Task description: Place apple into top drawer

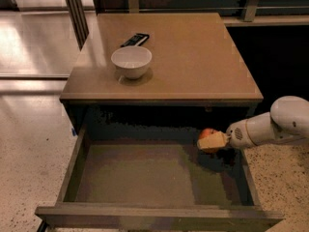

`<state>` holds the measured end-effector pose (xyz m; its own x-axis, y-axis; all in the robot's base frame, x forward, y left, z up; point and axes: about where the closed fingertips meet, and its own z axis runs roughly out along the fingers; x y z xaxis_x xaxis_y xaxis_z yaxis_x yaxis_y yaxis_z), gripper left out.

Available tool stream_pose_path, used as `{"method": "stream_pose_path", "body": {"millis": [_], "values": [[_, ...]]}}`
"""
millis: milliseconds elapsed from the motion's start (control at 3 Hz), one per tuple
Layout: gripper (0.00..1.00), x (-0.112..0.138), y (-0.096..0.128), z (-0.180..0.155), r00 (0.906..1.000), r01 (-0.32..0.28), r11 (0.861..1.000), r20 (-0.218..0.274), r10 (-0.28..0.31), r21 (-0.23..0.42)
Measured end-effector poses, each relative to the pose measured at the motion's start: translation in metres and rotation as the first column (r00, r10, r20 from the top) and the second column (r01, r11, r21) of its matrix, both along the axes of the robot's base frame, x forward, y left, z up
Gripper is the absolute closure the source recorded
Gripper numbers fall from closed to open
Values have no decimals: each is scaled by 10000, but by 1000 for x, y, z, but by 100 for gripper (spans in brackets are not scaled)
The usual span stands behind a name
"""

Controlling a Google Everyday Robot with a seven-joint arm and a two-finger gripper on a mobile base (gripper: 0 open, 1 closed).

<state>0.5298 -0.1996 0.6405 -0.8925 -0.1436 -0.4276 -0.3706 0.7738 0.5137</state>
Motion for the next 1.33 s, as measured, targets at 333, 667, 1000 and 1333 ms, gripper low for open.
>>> {"method": "stream_pose_path", "body": {"millis": [333, 667, 1000, 1333], "values": [[0, -1, 1, 1, 10000, -26, 10000, 38, 26, 33], [0, -1, 3, 1, 10000, -26, 10000, 38, 26, 33], [0, -17, 11, 37, 9950, -443, 9990, 903, 433, 87], [0, -17, 11, 37, 9950, -443, 9990, 903, 433, 87]]}}
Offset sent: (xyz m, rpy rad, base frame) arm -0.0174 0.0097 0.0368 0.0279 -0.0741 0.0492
